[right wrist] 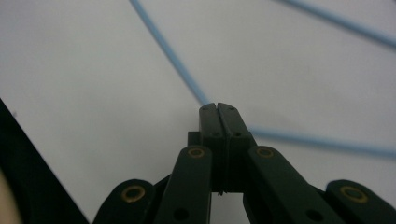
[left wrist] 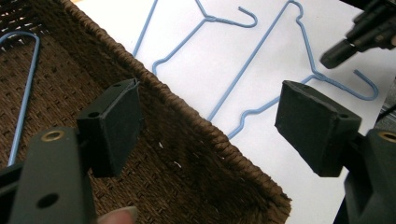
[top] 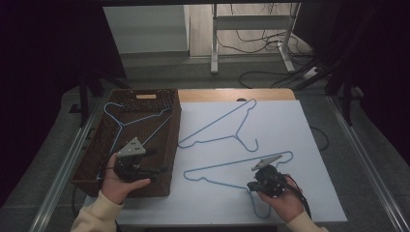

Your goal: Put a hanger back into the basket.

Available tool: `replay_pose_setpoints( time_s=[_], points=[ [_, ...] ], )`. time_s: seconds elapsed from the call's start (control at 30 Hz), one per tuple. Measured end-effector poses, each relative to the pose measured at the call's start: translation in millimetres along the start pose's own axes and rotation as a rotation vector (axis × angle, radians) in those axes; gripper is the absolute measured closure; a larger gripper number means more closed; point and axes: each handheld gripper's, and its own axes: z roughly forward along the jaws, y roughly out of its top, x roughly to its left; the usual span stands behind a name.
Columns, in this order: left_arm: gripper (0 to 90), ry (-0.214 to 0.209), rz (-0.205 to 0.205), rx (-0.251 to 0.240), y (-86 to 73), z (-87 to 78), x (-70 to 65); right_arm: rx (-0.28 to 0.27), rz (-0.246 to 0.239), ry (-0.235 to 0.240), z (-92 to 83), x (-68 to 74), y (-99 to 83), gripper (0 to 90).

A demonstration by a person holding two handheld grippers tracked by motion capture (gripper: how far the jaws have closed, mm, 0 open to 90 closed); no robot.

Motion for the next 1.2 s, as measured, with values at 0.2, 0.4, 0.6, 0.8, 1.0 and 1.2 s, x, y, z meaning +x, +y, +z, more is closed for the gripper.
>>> replay_pose_setpoints(
  time_s=[0.2,0.4,0.6,0.8,1.0,1.2],
  points=[
    [22.4,-0.007,0.006,0.002,2.0,2.6,-0.3,0.01,0.008,-0.016,-4.7,8.4,-20.9,76.1],
    [22.4,-0.01,0.008,0.005,2.9,4.5,0.2,-0.011,-0.039,0.007,-10.0,24.6,-29.3,84.4],
    [22.5,-0.012,0.011,0.009,3.1,5.6,-0.7,0.072,-0.097,0.039,3.2,39.9,-31.2,89.7],
    [22.4,-0.012,0.01,0.009,2.5,5.4,0.1,0.091,-0.037,-0.014,-0.5,28.0,-34.7,89.8],
    [22.4,-0.011,0.012,0.009,2.8,5.3,-0.2,0.083,0.02,-0.057,-7.1,7.7,-40.5,89.8],
    [22.4,-0.014,0.015,0.015,2.3,7.9,-1.1,0.065,0.03,-0.071,-10.3,2.0,-42.4,87.4]
  ],
)
